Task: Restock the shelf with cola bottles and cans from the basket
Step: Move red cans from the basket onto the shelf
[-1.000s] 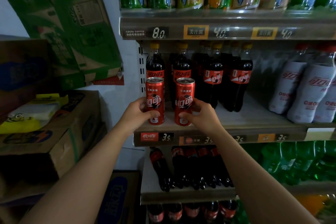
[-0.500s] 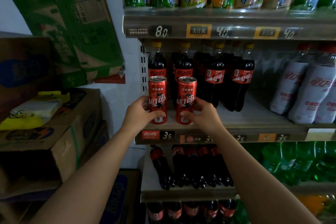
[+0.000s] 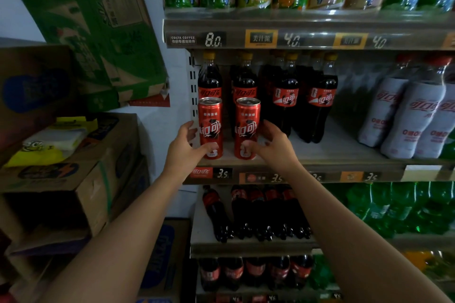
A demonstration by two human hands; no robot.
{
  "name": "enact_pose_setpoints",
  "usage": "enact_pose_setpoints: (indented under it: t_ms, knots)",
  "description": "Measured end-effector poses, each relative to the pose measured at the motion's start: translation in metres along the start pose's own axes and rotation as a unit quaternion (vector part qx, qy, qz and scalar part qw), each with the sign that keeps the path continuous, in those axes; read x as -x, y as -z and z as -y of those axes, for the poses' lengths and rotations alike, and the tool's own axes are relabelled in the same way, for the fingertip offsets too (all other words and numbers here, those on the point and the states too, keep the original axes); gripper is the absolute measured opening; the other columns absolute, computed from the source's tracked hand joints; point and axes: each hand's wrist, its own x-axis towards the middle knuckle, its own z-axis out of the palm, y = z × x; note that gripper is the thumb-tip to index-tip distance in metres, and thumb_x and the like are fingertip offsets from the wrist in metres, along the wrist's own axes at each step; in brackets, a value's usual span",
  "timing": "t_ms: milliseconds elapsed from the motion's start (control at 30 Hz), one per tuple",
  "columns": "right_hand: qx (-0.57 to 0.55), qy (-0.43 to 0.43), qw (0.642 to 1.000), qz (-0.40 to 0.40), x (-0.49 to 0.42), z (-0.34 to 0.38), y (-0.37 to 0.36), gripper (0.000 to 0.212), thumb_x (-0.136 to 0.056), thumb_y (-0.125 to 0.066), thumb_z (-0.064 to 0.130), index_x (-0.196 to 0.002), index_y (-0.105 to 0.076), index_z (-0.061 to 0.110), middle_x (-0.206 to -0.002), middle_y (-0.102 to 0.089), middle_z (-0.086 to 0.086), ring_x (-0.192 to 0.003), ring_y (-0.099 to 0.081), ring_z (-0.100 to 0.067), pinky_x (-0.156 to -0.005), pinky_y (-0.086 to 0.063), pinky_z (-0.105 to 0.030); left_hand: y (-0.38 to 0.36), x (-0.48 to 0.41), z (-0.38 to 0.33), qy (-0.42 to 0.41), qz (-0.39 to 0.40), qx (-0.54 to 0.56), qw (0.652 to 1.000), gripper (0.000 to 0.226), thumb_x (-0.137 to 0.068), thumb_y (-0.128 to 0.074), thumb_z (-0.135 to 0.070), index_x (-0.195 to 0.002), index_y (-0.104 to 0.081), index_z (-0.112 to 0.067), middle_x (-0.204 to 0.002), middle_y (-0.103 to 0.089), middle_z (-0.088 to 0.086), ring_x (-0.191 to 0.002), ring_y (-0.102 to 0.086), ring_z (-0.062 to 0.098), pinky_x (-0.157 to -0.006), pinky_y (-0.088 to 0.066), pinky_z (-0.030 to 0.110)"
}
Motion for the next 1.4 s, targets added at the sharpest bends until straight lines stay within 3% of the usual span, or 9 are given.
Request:
enact_pose_setpoints:
  t_ms: [167, 300, 367, 533, 767, 933, 1100, 1233, 1400]
  knots:
    - [-0.056, 0.015, 0.992, -0.109, 0.03, 0.006, 0.008, 0.059, -0.086, -0.07, 0.037, -0.138, -0.047, 0.02, -0.13, -0.056, 0.003, -0.119, -0.052, -0.009, -0.091, -0.043, -0.019, 0.009, 0.026, -0.007, -0.012, -0.1, 0.061, 0.993, 0.061, -0.082, -0.072, -0.035, -0.134, -0.047, -0.017, -0.132, -0.056, 0.002, -0.12, -0.052, 0.013, -0.099, -0.041, 0.029]
    - [-0.106, 0.024, 0.986, -0.123, 0.066, 0.01, 0.008, 0.033, -0.092, -0.063, 0.033, -0.121, -0.057, 0.02, -0.107, -0.06, 0.011, -0.097, -0.055, 0.004, -0.073, -0.041, -0.006, 0.01, 0.063, -0.016, -0.017, -0.148, 0.088, 0.985, 0.04, -0.088, -0.066, -0.034, -0.123, -0.056, -0.016, -0.113, -0.062, -0.004, -0.106, -0.056, 0.01, -0.097, -0.045, 0.033]
    - [-0.114, 0.02, 0.987, -0.11, 0.086, 0.012, 0.006, 0.023, -0.093, -0.061, 0.033, -0.113, -0.059, 0.022, -0.1, -0.06, 0.015, -0.091, -0.055, 0.006, -0.071, -0.041, -0.007, 0.01, 0.084, -0.019, -0.012, -0.136, 0.114, 0.984, 0.032, -0.089, -0.063, -0.035, -0.115, -0.06, -0.017, -0.107, -0.063, -0.006, -0.103, -0.059, 0.012, -0.097, -0.047, 0.038]
    - [-0.168, -0.01, 0.983, -0.071, 0.149, 0.01, 0.0, 0.016, -0.092, -0.062, 0.034, -0.102, -0.066, 0.021, -0.095, -0.071, 0.002, -0.09, -0.067, -0.011, -0.08, -0.054, -0.029, 0.014, 0.15, -0.019, 0.003, -0.093, 0.166, 0.982, 0.007, -0.091, -0.061, -0.036, -0.093, -0.062, -0.029, -0.099, -0.067, -0.001, -0.097, -0.065, 0.02, -0.091, -0.053, 0.049]
    - [-0.182, -0.042, 0.981, -0.051, 0.291, 0.029, 0.007, 0.011, -0.095, -0.058, 0.031, -0.096, -0.066, 0.024, -0.091, -0.071, 0.003, -0.089, -0.067, -0.013, -0.085, -0.056, -0.034, 0.04, 0.273, -0.026, 0.03, -0.069, 0.205, 0.976, 0.01, -0.094, -0.058, -0.027, -0.086, -0.063, -0.023, -0.091, -0.069, 0.003, -0.09, -0.065, 0.024, -0.085, -0.054, 0.046]
    - [-0.228, -0.07, 0.969, -0.068, 0.418, 0.051, 0.018, 0.018, -0.096, -0.057, 0.029, -0.102, -0.068, 0.016, -0.084, -0.071, 0.004, -0.081, -0.067, -0.007, -0.078, -0.053, -0.024, 0.065, 0.39, -0.038, 0.041, -0.045, 0.227, 0.972, 0.015, -0.095, -0.057, -0.027, -0.086, -0.065, -0.017, -0.082, -0.067, -0.003, -0.077, -0.063, 0.013, -0.074, -0.053, 0.031]
    - [-0.247, -0.098, 0.961, -0.074, 0.511, 0.074, 0.028, 0.014, -0.096, -0.058, 0.029, -0.096, -0.068, 0.019, -0.085, -0.073, -0.001, -0.085, -0.069, -0.018, -0.084, -0.057, -0.034, 0.088, 0.482, -0.055, 0.054, -0.027, 0.236, 0.97, 0.02, -0.096, -0.054, -0.026, -0.089, -0.065, -0.011, -0.077, -0.064, -0.003, -0.067, -0.06, 0.003, -0.061, -0.05, 0.017]
    - [-0.264, -0.106, 0.955, -0.079, 0.575, 0.092, 0.045, 0.016, -0.096, -0.057, 0.027, -0.098, -0.068, 0.015, -0.088, -0.073, -0.007, -0.08, -0.068, -0.015, -0.079, -0.057, -0.031, 0.102, 0.543, -0.068, 0.066, -0.017, 0.224, 0.972, 0.02, -0.097, -0.053, -0.031, -0.085, -0.066, -0.022, -0.075, -0.064, -0.003, -0.07, -0.058, 0.009, -0.07, -0.05, 0.027]
    - [-0.26, -0.104, 0.956, -0.09, 0.646, 0.11, 0.068, 0.021, -0.097, -0.057, 0.025, -0.102, -0.068, 0.008, -0.083, -0.07, -0.002, -0.074, -0.065, -0.008, -0.069, -0.054, -0.02, 0.11, 0.611, -0.091, 0.061, -0.011, 0.225, 0.972, 0.022, -0.097, -0.053, -0.031, -0.082, -0.066, -0.021, -0.071, -0.061, -0.002, -0.066, -0.056, 0.01, -0.062, -0.045, 0.025]
